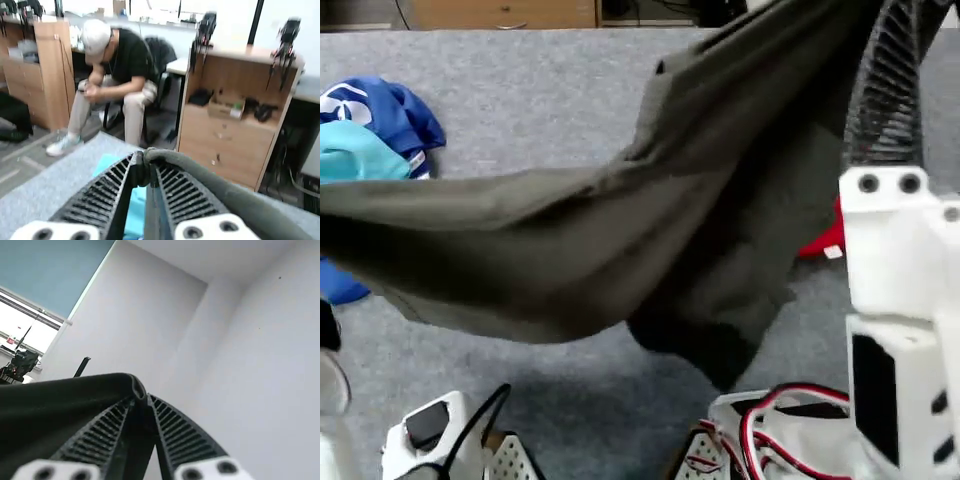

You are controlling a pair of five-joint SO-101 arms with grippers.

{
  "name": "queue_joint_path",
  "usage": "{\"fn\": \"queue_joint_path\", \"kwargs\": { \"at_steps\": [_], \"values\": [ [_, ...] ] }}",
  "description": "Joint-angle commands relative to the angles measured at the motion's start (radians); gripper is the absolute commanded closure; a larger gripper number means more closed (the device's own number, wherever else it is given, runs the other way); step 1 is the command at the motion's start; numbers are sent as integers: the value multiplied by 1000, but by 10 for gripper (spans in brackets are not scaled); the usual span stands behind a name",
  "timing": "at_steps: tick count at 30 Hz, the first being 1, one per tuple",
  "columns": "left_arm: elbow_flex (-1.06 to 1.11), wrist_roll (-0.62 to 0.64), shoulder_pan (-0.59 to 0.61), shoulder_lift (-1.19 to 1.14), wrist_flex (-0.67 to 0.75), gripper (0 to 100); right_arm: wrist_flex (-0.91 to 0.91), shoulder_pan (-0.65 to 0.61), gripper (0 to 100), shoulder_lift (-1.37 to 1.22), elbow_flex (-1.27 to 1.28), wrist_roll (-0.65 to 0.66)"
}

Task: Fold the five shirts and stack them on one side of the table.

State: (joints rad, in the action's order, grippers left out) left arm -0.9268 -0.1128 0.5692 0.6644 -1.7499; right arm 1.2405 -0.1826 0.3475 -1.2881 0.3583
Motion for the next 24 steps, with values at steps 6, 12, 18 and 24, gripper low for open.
{"fn": "queue_joint_path", "kwargs": {
  "at_steps": [6, 12, 18, 24],
  "values": [
    [-164, 2, 58, 58, -8, 980, -58, 84, 998, 2, -12, 61],
    [-181, -48, 127, 64, -8, 981, -78, 156, 998, 2, -12, 69],
    [-180, -83, 129, 73, -11, 981, -28, 153, 998, 18, -7, 63],
    [-80, -83, 127, 137, -12, 981, 69, 153, 998, 16, -4, 69]
  ]
}}
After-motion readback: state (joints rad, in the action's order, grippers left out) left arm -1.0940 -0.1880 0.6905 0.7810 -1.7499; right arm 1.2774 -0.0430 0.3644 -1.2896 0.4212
